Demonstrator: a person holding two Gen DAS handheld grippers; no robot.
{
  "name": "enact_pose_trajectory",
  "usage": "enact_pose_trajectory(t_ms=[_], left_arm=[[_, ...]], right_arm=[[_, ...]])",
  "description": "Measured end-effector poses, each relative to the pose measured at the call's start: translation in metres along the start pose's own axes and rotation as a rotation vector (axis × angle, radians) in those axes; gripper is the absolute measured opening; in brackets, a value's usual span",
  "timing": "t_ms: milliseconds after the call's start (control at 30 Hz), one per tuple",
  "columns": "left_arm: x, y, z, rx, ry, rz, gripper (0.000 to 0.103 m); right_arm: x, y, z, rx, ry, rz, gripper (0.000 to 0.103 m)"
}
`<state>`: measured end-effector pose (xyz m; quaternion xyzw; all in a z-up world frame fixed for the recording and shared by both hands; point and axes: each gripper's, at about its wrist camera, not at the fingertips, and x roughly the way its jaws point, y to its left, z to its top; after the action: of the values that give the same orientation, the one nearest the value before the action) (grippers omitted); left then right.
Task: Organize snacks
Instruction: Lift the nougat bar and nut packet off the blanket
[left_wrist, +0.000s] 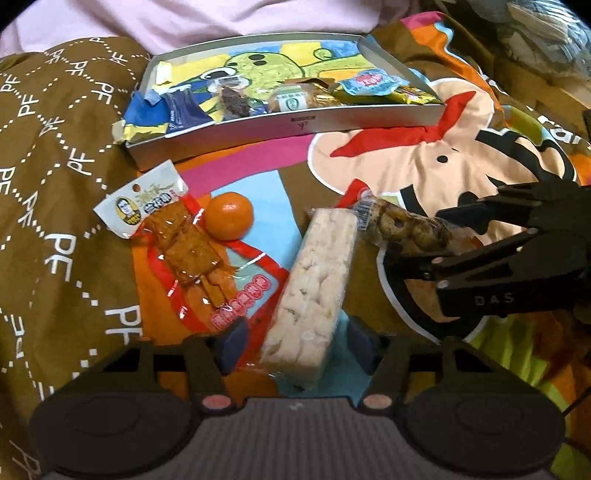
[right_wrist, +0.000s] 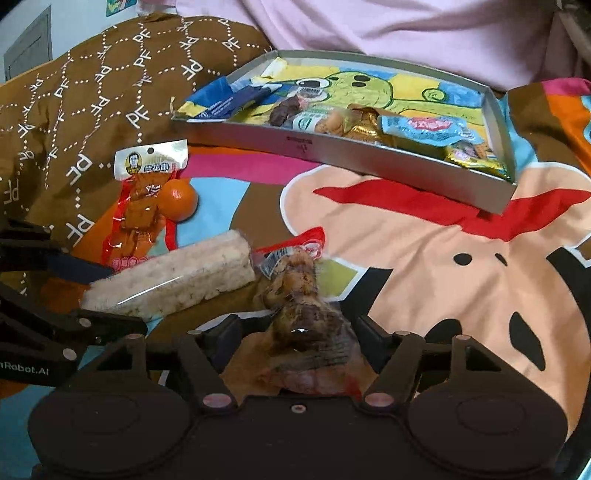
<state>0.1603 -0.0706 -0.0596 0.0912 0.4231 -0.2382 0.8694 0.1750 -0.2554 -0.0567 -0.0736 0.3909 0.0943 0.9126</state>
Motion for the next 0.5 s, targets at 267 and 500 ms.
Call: enact_pose_trajectory(t_ms=[267,500], left_arm=[[0.0,-0.006,-0.003,-0.006,0.001,-0.01,0.04],[0.0,-0.006,-0.004,-0.06,-0.007,0.004,0.038]], right_arm=[[0.005,0.006,-0.002,-0.022,0.015,-0.021,0.055],[0.0,0.018,-0.003,-0.115,-0.001,-0.068,0.045]])
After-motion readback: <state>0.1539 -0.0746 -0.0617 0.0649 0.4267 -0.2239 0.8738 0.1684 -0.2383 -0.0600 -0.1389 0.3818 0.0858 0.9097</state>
